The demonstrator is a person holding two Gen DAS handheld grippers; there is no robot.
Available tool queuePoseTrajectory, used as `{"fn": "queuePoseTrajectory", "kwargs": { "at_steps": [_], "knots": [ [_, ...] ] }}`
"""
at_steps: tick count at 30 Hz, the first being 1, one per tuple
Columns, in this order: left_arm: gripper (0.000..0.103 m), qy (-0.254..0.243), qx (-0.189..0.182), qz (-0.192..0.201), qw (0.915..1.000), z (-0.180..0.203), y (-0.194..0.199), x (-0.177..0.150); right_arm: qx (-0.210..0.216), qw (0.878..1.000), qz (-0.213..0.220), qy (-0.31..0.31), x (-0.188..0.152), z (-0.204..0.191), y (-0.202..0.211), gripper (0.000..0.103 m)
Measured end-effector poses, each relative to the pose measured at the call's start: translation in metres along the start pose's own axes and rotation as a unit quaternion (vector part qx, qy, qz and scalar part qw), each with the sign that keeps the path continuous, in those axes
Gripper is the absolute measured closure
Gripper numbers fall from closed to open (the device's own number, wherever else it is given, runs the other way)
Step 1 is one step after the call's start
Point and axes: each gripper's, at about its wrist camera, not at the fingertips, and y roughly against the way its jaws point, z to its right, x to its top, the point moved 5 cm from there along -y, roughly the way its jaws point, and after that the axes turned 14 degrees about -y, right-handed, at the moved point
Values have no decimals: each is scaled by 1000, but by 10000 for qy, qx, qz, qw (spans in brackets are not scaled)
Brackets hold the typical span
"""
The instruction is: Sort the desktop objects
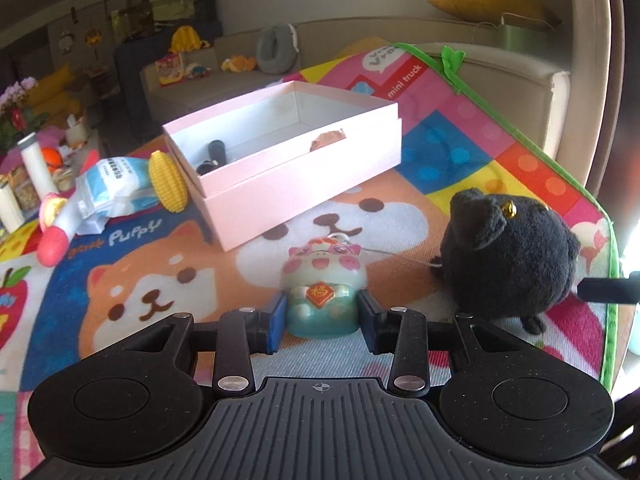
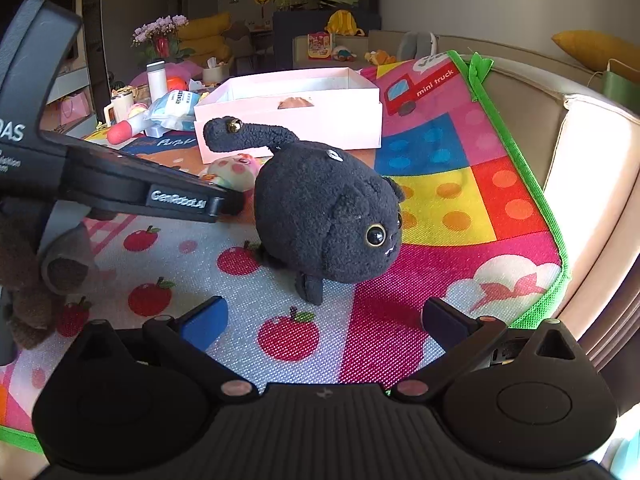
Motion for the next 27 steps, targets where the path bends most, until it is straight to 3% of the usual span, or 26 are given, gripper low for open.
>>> {"fn": "queuePoseTrajectory", "kwargs": {
  "at_steps": [8,11,13,16,22,27],
  "knots": [
    [59,-246,178,-185,9994,-9,43,-42,-109,9999,-23,-51,2,-2,0,0],
    [43,-106,144,-155,9997,-12,49,-49,-173,9998,-51,-78,2,-3,-1,0],
    [25,49,100,-156,9998,-14,49,-52,-214,9997,-80,-90,3,-4,-1,0],
    [8,255,106,-167,9995,-16,47,-58,-261,9995,-145,-104,5,-4,-2,0],
    [1,676,69,-112,9976,-23,46,-71,-346,9988,-315,-147,12,-9,-4,0],
    [0,697,140,-84,9974,-22,47,-71,-385,9991,113,-110,31,-23,-5,0]
  ]
}}
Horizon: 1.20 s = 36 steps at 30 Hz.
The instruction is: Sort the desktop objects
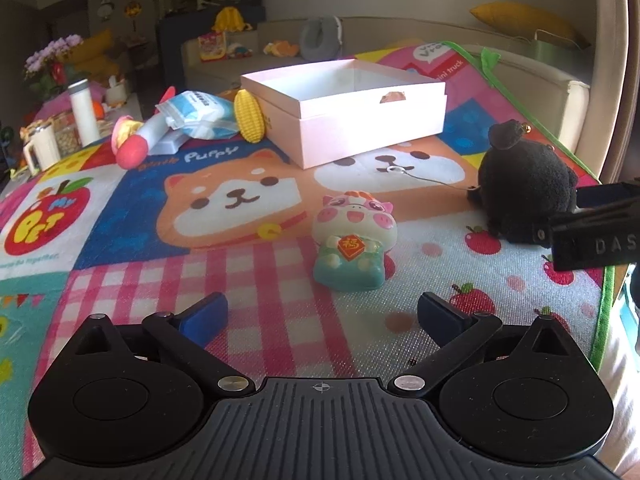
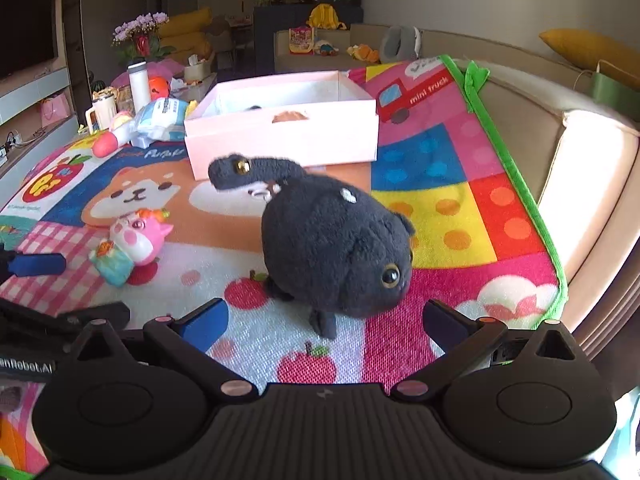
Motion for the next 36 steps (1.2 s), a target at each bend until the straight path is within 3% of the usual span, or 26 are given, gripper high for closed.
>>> {"fn": "queuePoseTrajectory", "kwargs": {
  "at_steps": [6,8,10,17,22,26,27,28,29,32,34,36],
  "knots": [
    [0,20,20,4,10000,0,0,-1,-275,9993,122,-199,19,-2,-19,1],
    [0,16,32,-5,10000,0,0,0,-227,9996,135,-124,19,-1,-18,15],
    [0,15,34,-5,10000,0,0,0,-176,9996,176,-92,18,1,-13,22],
    [0,-114,261,9,9996,6,0,4,-133,9994,322,-35,11,15,8,23],
    [0,-177,123,292,9993,20,-2,24,-63,9993,372,-43,10,24,21,23],
    [1,-200,216,435,9986,24,-9,40,-59,9987,499,45,10,26,29,24],
    [6,-194,205,417,9987,25,-12,43,-39,9987,513,63,9,26,30,25],
    [21,-216,195,378,9989,26,-15,45,-16,9986,521,82,9,26,31,25],
    [28,-254,186,315,9990,27,-18,47,10,9986,525,111,8,26,32,25],
    [33,-326,184,176,9991,28,-26,47,24,9983,556,191,5,26,32,25],
    [46,-391,233,98,9989,28,-26,47,31,9982,554,209,5,26,33,25],
    [48,-459,201,81,9987,29,-20,47,77,9984,529,191,6,27,37,26]
  ]
}}
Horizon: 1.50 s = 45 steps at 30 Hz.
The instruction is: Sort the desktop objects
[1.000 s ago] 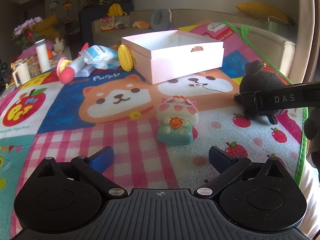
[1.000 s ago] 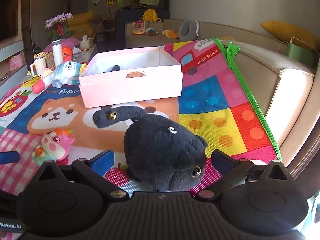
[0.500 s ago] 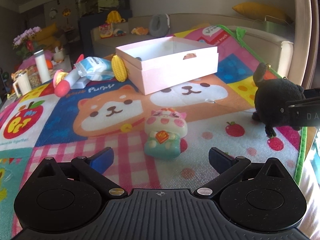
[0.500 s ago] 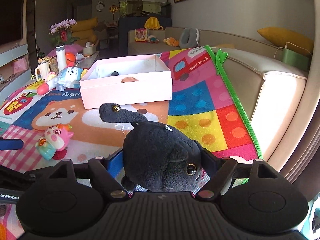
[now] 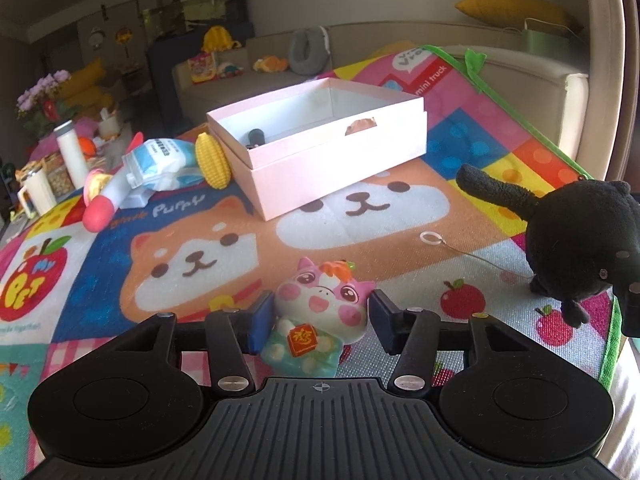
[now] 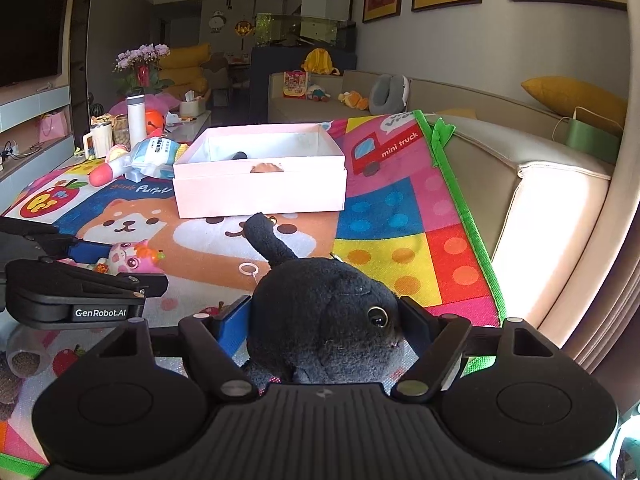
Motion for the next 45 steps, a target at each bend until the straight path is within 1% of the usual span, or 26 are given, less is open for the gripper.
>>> {"fn": "queuePoseTrajectory", "kwargs": {
  "at_steps": [4,8,11,14,16,17,18,20,21,22,23,24,25,26,27,28,29,31,33,35,37,39,42,43,44,45],
  "knots": [
    [49,-319,-14,189,9993,9,28,6,95,9999,122,28,6,-1,16,26],
    [49,-439,-66,539,9976,13,63,22,263,9993,241,72,21,-4,37,27],
    [49,-527,34,924,9943,8,87,44,471,9983,332,20,43,-4,54,27],
    [49,-556,266,1247,9903,-6,93,73,651,9963,555,-64,81,-2,66,27],
    [49,-455,342,1465,9876,-21,86,98,781,9942,730,-153,113,-4,67,27],
    [49,-403,347,1527,9868,-27,80,108,868,9924,834,-241,134,-6,64,27],
    [49,-316,337,1592,9862,-37,70,122,943,9909,913,-306,152,-9,59,27],
    [48,-134,333,1632,9859,-54,48,145,1034,9880,1062,-431,188,-16,43,27],
    [46,-17,345,1618,9862,-64,33,158,1039,9868,1128,-514,206,-20,31,27],
    [38,78,342,1571,9870,-73,17,167,1038,9858,1190,-577,221,-24,18,27],
    [31,136,327,1436,9890,-82,-2,174,1029,9846,1278,-604,235,-28,3,25],
    [22,185,330,1296,9908,-90,-17,177,1014,9839,1356,-569,247,-32,-16,19],
    [18,246,355,1190,9920,-95,-27,175,932,9848,1377,-508,254,-37,-36,12],
    [16,324,373,1079,9929,-101,-34,169,738,9872,1330,-486,257,-38,-55,12],
    [10,393,322,971,9940,-106,-38,157,596,9896,1230,-459,256,-38,-69,12],
    [5,429,267,867,9950,-109,-40,143,540,9920,1065,-402,250,-38,-84,12],
    [5,429,235,749,9960,-110,-41,130,551,9930,978,-360,244,-36,-92,12],
    [4,366,176,341,9986,-111,-44,92,451,9957,778,-210,225,-30,-107,12],
    [3,384,82,60,9992,-109,-46,59,405,9977,543,-86,205,-28,-116,12],
    [2,510,30,-155,9986,-111,-46,29,402,9989,228,21,186,-29,-121,12],
    [1,608,141,-261,9977,-117,-45,6,444,9989,-40,145,171,-37,-122,12],
    [0,676,270,-395,9966,-121,-45,-10,513,9979,-255,288,162,-48,-122,12],
    [0,860,203,-556,9945,-123,-45,-25,749,9942,-584,510,153,-80,-123,12],
    [0,913,164,-534,9943,-123,-45,-30,855,9923,-689,578,149,-95,-123,12],
    [0,901,202,-404,9949,-122,-42,-33,934,9907,-762,631,147,-108,-125,12],
    [0,921,200,-356,9949,-122,-43,-32,1032,9881,-884,726,146,-127,-129,12]
  ]
}}
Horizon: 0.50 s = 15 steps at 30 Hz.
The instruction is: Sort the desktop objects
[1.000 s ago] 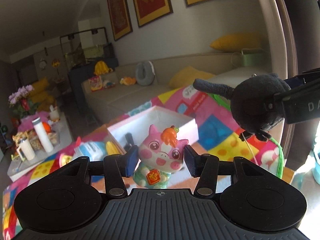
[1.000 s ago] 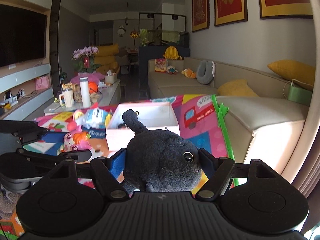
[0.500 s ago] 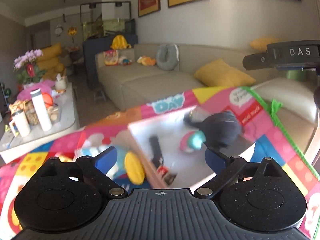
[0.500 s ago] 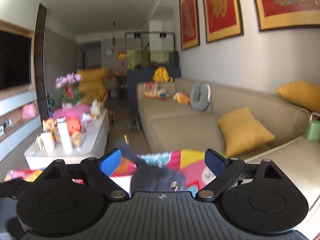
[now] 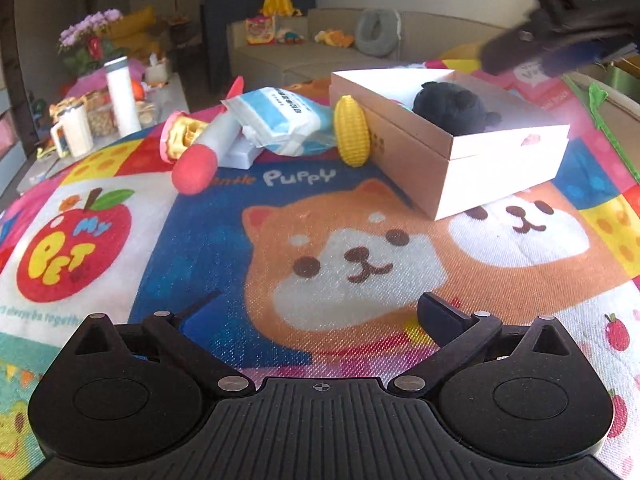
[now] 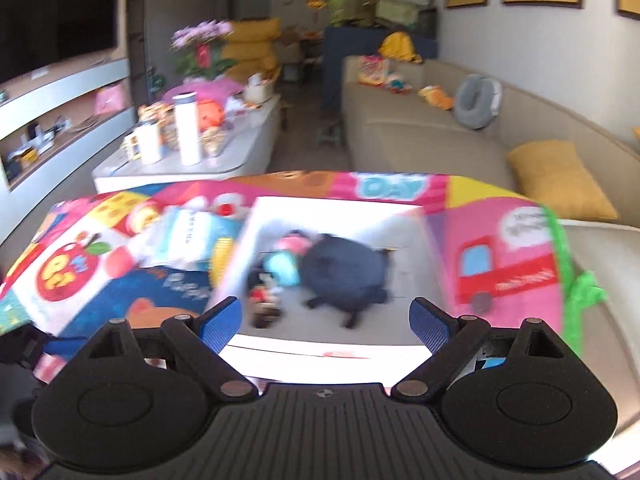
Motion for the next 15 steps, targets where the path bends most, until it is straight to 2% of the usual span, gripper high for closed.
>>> {"fn": "queuePoseTrajectory", "kwargs": {
  "at_steps": [3,5,9,13,15],
  "knots": [
    [0,206,-97,100,9997,-5,1,1,245,9981,-456,349,12,-51,-31,32],
    [0,303,-168,161,9993,-7,2,1,252,9964,-630,511,24,-82,-59,33],
    [0,390,-227,218,9987,-8,2,1,57,9963,-712,481,56,-119,-120,33],
    [0,536,-319,293,9976,-12,3,1,-248,9972,-652,282,91,-127,-181,33],
    [0,568,-339,313,9973,-12,3,1,-191,9955,-932,-31,101,-122,-208,33]
  ]
}}
